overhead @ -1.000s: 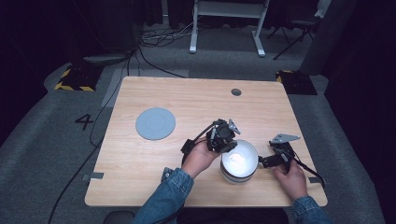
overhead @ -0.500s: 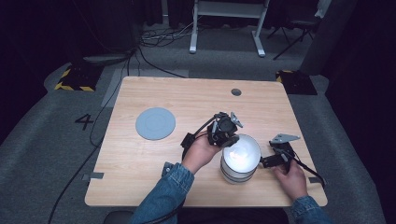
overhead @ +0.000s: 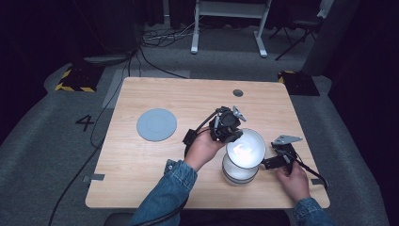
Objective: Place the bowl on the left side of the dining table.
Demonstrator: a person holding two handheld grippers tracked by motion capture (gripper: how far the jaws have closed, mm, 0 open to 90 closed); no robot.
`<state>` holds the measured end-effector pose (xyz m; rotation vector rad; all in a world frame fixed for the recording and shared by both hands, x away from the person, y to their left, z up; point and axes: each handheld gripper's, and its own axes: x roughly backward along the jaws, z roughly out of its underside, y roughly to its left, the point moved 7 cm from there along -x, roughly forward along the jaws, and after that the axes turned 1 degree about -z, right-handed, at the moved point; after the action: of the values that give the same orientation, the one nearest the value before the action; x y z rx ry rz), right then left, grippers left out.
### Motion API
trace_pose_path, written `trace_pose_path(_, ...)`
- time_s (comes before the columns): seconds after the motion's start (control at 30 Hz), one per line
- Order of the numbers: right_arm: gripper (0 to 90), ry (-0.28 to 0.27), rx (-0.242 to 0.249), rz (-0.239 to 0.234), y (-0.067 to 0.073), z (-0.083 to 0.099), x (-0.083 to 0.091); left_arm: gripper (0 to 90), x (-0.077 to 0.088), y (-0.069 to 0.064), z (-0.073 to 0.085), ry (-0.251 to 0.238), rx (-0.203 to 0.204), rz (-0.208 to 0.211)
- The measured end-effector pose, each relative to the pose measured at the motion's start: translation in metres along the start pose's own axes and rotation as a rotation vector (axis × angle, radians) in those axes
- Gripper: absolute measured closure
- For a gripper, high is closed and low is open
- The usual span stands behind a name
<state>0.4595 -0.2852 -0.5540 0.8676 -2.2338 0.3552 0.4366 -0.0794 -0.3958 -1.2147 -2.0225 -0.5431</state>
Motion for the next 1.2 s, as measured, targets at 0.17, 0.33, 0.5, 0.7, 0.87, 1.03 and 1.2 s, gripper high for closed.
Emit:
trace_pose_path(0.17,0.5,0.000,-0.002,0.000,0.000,0.000,0.000,81.7,0.004,-0.001,-0.002,-0.003,0.004,-0.001)
trace_pose_path(0.33,0.5,0.000,-0.001,0.001,0.000,0.000,0.000,81.6,0.008,0.001,-0.004,-0.026,0.005,0.000)
trace_pose_path(0.5,0.5,0.000,-0.001,0.000,0.000,0.000,0.000,81.5,0.014,0.007,-0.003,-0.046,0.032,-0.015)
trace_pose_path(0.7,0.5,-0.001,0.004,0.000,0.000,0.000,0.000,81.4,0.024,0.022,0.000,-0.078,0.100,-0.055)
trace_pose_path(0.87,0.5,0.004,0.011,0.004,-0.001,0.001,0.000,81.4,0.035,0.041,0.004,-0.085,0.138,-0.091)
trace_pose_path(1.03,0.5,0.004,0.004,0.002,0.000,0.000,0.000,81.5,0.047,0.059,0.012,-0.094,0.185,-0.151)
trace_pose_path(1.2,0.5,0.004,0.006,0.002,-0.001,0.000,0.000,81.4,0.061,0.074,0.025,-0.102,0.239,-0.203)
